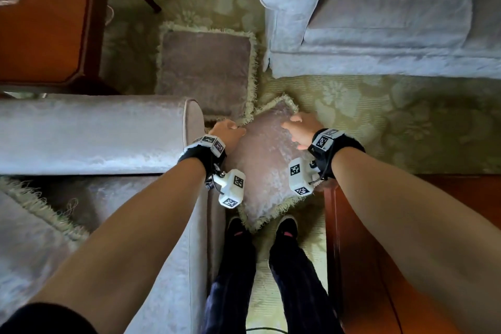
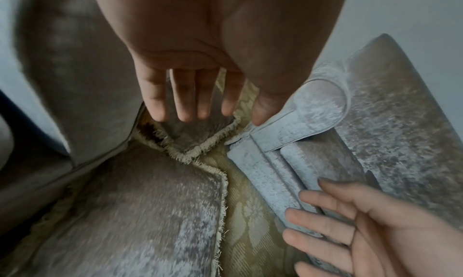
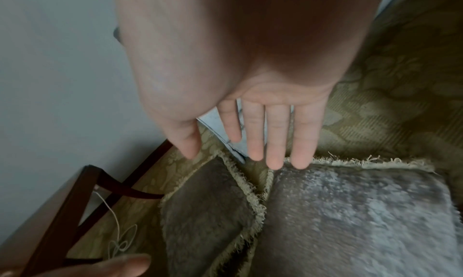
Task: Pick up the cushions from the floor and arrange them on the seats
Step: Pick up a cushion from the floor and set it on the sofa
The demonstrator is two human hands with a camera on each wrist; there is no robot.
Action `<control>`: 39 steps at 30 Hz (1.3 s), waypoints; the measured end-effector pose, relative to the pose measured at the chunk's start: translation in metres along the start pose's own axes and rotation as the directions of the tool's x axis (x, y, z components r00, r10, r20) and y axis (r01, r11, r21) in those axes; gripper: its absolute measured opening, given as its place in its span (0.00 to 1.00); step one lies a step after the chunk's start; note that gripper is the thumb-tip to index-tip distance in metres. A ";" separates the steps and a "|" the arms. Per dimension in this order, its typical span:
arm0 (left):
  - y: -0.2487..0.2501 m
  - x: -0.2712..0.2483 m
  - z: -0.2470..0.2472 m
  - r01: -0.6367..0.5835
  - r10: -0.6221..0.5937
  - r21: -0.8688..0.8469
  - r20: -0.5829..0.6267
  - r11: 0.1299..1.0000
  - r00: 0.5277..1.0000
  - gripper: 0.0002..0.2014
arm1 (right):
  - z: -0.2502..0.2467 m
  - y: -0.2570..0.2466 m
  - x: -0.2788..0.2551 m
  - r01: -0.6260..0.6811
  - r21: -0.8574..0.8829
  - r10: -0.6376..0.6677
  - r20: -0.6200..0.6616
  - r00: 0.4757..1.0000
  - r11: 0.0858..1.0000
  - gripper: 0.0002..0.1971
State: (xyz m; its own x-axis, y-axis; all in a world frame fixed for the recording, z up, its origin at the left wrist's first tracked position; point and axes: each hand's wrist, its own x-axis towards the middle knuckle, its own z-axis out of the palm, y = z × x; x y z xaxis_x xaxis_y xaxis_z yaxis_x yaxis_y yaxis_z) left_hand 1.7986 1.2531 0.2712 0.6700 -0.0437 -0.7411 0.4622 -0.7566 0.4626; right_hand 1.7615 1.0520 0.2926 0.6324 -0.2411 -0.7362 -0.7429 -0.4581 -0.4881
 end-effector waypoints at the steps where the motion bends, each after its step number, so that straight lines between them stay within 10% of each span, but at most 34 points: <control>1: -0.009 0.010 0.011 0.018 -0.018 -0.019 0.010 1.000 1.000 0.20 | 0.010 0.009 0.010 -0.004 -0.019 0.005 0.024 1.000 1.000 0.18; 24: -0.186 0.202 0.203 0.424 -0.424 -0.405 0.097 0.810 0.901 0.21 | 0.159 0.172 0.225 -0.135 -0.120 0.137 0.014 0.990 0.984 0.28; 28: -0.205 0.225 0.219 0.449 -0.449 -0.328 0.082 0.831 0.890 0.38 | 0.173 0.185 0.245 -0.109 -0.174 0.107 -0.026 0.994 0.979 0.33; 34: -0.201 0.232 0.213 0.515 -0.508 -0.184 0.085 0.837 0.857 0.26 | 0.186 0.207 0.264 -0.153 -0.235 0.161 0.015 0.987 0.960 0.49; 39: -0.197 0.241 0.216 0.335 -0.331 -0.063 0.058 0.940 0.942 0.18 | 0.181 0.206 0.263 -0.140 -0.250 0.158 0.053 0.986 0.958 0.46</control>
State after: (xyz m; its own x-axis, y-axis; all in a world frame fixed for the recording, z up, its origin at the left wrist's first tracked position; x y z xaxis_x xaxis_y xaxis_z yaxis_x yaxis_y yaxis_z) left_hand 1.7432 1.2510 -0.1036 0.4440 0.1716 -0.8794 0.6955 -0.6848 0.2175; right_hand 1.7353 1.0495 -0.0861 0.4944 -0.2651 -0.8278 -0.7456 -0.6188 -0.2472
